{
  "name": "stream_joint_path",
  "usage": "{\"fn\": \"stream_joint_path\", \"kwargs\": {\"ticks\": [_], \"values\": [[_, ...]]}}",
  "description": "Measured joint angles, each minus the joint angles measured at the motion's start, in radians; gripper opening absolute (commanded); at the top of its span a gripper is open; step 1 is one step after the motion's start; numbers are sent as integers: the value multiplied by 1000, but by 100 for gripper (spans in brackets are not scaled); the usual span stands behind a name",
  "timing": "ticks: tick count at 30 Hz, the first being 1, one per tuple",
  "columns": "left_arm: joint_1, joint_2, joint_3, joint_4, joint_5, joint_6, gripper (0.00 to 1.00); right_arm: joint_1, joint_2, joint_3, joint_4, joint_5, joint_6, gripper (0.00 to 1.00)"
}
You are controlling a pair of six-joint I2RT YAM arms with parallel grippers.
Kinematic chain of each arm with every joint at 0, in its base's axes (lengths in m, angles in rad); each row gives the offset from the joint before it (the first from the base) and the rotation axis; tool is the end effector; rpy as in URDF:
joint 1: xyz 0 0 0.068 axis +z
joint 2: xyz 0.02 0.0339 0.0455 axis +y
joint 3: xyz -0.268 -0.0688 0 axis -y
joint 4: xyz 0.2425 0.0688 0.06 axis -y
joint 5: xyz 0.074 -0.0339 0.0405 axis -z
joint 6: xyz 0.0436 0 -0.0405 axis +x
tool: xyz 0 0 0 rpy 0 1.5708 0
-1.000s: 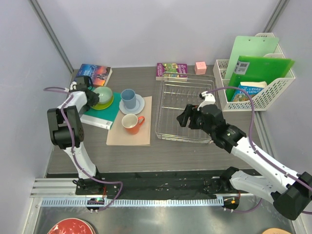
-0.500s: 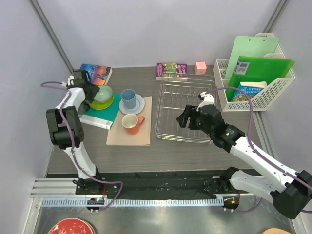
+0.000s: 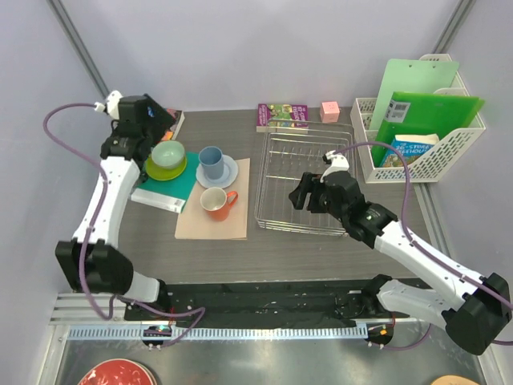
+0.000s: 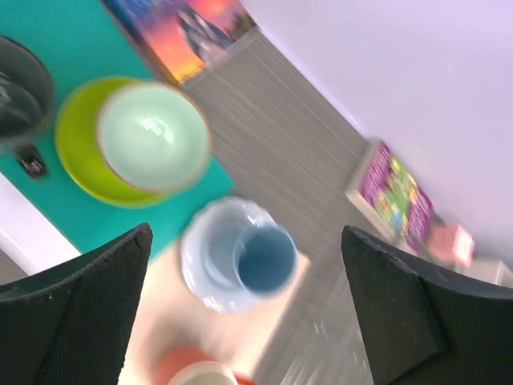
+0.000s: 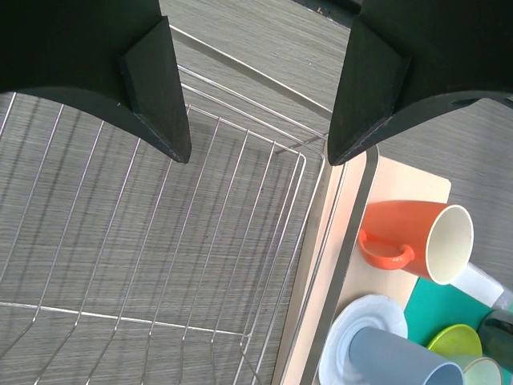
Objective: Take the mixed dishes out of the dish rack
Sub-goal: Reset both arms
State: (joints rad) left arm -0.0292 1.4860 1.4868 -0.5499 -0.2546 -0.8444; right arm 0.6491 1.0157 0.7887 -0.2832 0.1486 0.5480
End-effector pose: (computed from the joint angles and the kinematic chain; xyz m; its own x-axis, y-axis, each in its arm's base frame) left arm 0.3390 0.0011 0.3801 -0.2071 -0.7177 -0.6648 -0.5139 0.6581 -0.5504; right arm 0.1877 0.1343 0.2879 -0.5899 0.1992 -0.7825 -0.2197 0.8929 0.3929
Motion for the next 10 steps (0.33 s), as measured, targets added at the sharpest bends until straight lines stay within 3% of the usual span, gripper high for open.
{"fn": "stream_joint_path", "kwargs": {"ticks": [6,10], "values": [[-340,-208,-174,2,-152,59,100,0,2,0,33,10,4,75],[-526,-240,-268,-28,-255,76,100,0,1,0,45,16,4,75]]}}
